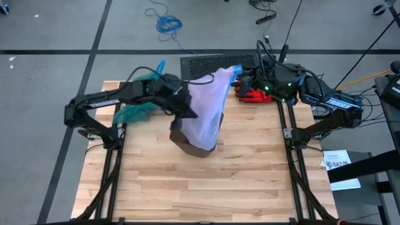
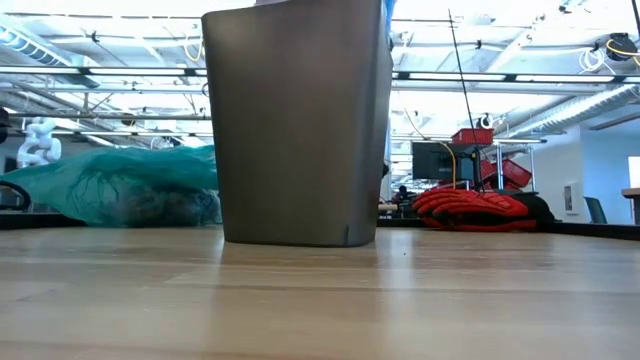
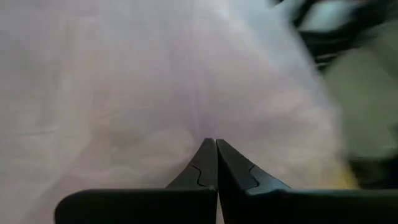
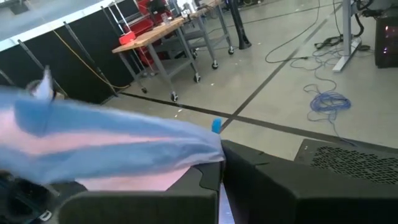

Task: Place trash/remove bag and relplace
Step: Insert a new pink trash bag into the black trash bin

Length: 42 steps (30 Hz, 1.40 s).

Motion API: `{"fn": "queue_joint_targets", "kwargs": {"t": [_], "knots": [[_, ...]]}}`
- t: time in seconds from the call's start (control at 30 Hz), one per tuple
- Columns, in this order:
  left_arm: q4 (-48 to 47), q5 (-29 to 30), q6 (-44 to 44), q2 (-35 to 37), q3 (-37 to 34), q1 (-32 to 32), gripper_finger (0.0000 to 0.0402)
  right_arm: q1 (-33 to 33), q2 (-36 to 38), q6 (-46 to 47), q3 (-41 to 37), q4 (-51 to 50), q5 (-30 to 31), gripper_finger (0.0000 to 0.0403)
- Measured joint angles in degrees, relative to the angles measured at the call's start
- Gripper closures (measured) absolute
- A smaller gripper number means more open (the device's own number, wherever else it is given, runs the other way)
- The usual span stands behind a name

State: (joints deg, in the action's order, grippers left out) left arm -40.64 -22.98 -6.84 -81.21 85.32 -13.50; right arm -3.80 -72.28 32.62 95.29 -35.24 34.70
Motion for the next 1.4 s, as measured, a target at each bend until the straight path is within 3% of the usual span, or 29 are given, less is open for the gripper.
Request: {"fn": "queue_joint_targets", "kwargs": {"t": [0.1,0.23,0.63,0.87,1.4], "knots": [[-0.3,8.4,0.3,-1.7,0.0,0.2,0.0402,0.0,0.0,0.0,0.0,0.3,0.0,0.0403],[0.3,11.8,0.5,-4.0,-1.7,0.2,0.0402,0.3,0.0,0.6,0.0,0.3,0.0,0.0403],[10.1,11.5,5.0,-7.7,-5.2,3.9,0.0402,1.7,-0.1,2.1,0.0,0.3,-0.1,0.0403],[10.6,4.8,5.0,-7.7,-5.2,4.2,0.0402,1.7,-1.1,2.3,0.0,0.3,-0.5,0.0403],[6.8,3.9,5.1,5.5,3.7,0.4,0.0402,1.7,-1.4,2.2,0.0,-0.9,-3.4,0.0403]]}}
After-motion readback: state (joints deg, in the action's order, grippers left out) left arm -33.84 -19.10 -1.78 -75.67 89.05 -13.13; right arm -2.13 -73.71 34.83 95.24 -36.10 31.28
